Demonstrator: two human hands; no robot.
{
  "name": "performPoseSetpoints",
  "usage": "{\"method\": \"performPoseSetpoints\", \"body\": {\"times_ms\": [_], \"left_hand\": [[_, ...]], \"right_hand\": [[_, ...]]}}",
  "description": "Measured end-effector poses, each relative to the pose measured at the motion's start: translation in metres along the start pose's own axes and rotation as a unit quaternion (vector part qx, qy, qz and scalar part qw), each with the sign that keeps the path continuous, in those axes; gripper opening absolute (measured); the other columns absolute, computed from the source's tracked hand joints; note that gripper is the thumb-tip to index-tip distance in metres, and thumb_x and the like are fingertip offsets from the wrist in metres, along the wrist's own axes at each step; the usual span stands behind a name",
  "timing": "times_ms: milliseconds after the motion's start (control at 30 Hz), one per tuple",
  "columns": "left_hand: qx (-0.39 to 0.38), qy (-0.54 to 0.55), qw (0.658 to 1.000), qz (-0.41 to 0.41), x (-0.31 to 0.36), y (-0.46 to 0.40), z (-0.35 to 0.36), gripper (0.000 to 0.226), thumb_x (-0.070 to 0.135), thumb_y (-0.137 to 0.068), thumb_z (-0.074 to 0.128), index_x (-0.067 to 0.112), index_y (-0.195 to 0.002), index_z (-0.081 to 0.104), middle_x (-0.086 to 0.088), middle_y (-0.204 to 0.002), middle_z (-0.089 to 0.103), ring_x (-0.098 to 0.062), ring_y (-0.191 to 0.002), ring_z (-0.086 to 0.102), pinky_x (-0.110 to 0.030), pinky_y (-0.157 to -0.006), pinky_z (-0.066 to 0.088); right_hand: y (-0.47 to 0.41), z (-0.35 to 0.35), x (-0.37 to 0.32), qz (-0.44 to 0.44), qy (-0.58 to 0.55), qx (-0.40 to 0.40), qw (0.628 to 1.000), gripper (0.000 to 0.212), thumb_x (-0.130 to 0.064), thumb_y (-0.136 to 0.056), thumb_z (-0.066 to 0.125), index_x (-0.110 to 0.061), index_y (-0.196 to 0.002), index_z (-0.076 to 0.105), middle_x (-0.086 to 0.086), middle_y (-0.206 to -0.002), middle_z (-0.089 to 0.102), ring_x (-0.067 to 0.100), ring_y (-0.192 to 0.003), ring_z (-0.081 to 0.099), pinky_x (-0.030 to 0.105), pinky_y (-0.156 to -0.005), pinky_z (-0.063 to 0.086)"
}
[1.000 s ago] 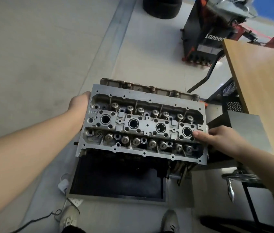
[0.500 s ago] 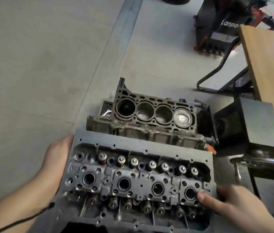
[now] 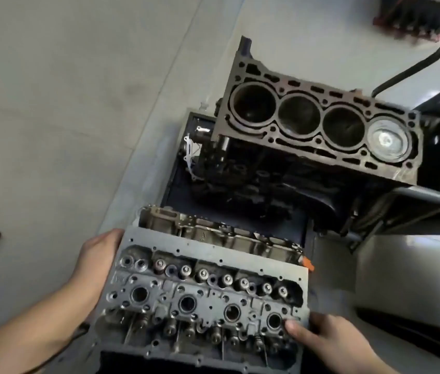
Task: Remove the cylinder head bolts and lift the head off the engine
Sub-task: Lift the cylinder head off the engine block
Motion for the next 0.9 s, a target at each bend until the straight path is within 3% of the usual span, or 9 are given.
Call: {"method": "performPoseSetpoints", "body": {"times_ms": [67,167,267,333,500,567,667,733,900], "left_hand": [[0.008,0.028,1.000,-0.007,-0.016,-0.016,0.015,0.030,0.035,-0.097,0.063,0.017,-0.080,0.080,-0.017,-0.091,0.079,-0.030,-0.088,0.073,-0.044,-0.086,0.060],[0.012,0.054,0.998,-0.030,-0.044,-0.050,0.043,0.033,0.040,-0.097,0.061,0.013,-0.091,0.081,-0.012,-0.086,0.080,-0.023,-0.078,0.075,-0.036,-0.076,0.059],[0.004,0.061,0.998,-0.009,-0.066,-0.080,0.073,0.037,0.034,-0.100,0.057,0.025,-0.073,0.079,0.010,-0.062,0.073,0.002,-0.050,0.065,-0.015,-0.045,0.048],[-0.001,0.063,0.998,-0.021,-0.084,-0.097,0.092,0.035,0.038,-0.100,0.059,0.022,-0.076,0.078,0.009,-0.059,0.071,0.001,-0.046,0.064,-0.015,-0.039,0.045],[-0.008,0.054,0.997,-0.046,-0.122,-0.134,0.136,0.038,0.037,-0.100,0.058,0.004,-0.100,0.076,-0.008,-0.073,0.071,-0.007,-0.049,0.065,-0.022,-0.043,0.048],[-0.009,0.059,0.996,-0.071,-0.138,-0.146,0.152,0.037,0.037,-0.097,0.058,0.005,-0.095,0.076,-0.010,-0.073,0.071,-0.015,-0.060,0.072,-0.022,-0.045,0.049],[-0.004,0.054,0.995,-0.078,-0.154,-0.165,0.177,0.031,0.033,-0.093,0.059,0.011,-0.077,0.073,-0.014,-0.079,0.074,-0.042,-0.093,0.074,-0.045,-0.073,0.057],[-0.001,0.047,0.996,-0.073,-0.160,-0.180,0.192,0.031,0.035,-0.090,0.059,0.014,-0.071,0.072,-0.015,-0.079,0.075,-0.044,-0.094,0.073,-0.055,-0.085,0.058],[-0.013,0.043,0.997,-0.064,-0.177,-0.217,0.233,0.033,0.033,-0.096,0.056,0.016,-0.078,0.078,0.000,-0.062,0.073,-0.026,-0.077,0.072,-0.037,-0.060,0.047]], "right_hand": [[-0.013,-0.017,0.032,0.072,0.147,0.122,0.979,0.063,-0.108,-0.066,0.032,-0.056,-0.080,0.064,-0.017,-0.079,0.068,0.003,-0.085,0.067,0.018,-0.070,0.048],[-0.059,-0.020,0.061,0.103,0.197,0.131,0.966,0.085,-0.106,-0.070,0.024,-0.032,-0.087,0.064,-0.011,-0.080,0.067,0.012,-0.079,0.066,0.032,-0.072,0.054],[-0.095,-0.025,0.084,0.107,0.188,0.138,0.966,0.082,-0.107,-0.071,0.024,-0.036,-0.088,0.062,-0.019,-0.079,0.062,0.008,-0.079,0.062,0.027,-0.068,0.049],[-0.113,-0.028,0.100,0.107,0.168,0.148,0.969,0.086,-0.108,-0.069,0.021,-0.034,-0.082,0.062,-0.017,-0.075,0.063,0.003,-0.075,0.061,0.026,-0.064,0.044],[-0.153,-0.025,0.143,0.128,0.120,0.129,0.976,0.081,-0.103,-0.075,0.028,-0.033,-0.090,0.068,-0.013,-0.083,0.070,0.003,-0.079,0.066,0.028,-0.069,0.047],[-0.170,-0.018,0.161,0.135,0.082,0.125,0.979,0.076,-0.098,-0.076,0.035,-0.034,-0.095,0.071,-0.014,-0.091,0.073,0.003,-0.085,0.067,0.028,-0.077,0.051],[-0.199,-0.012,0.188,0.142,0.048,0.124,0.981,0.071,-0.092,-0.081,0.041,-0.033,-0.104,0.074,-0.013,-0.105,0.075,0.007,-0.095,0.069,0.033,-0.090,0.054],[-0.219,-0.013,0.203,0.141,0.041,0.123,0.982,0.070,-0.091,-0.082,0.041,-0.034,-0.106,0.074,-0.015,-0.107,0.074,0.005,-0.095,0.069,0.030,-0.087,0.053],[-0.262,-0.033,0.227,0.139,0.052,0.129,0.980,0.076,-0.092,-0.080,0.037,-0.031,-0.107,0.074,-0.009,-0.109,0.073,0.008,-0.101,0.066,0.036,-0.096,0.050]]}}
Point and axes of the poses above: each hand's wrist, its own y-axis away from the middle knuckle, its own z-axis out of the palm, x = y × z, the point moved 10 cm from there along -y, towards the middle knuckle
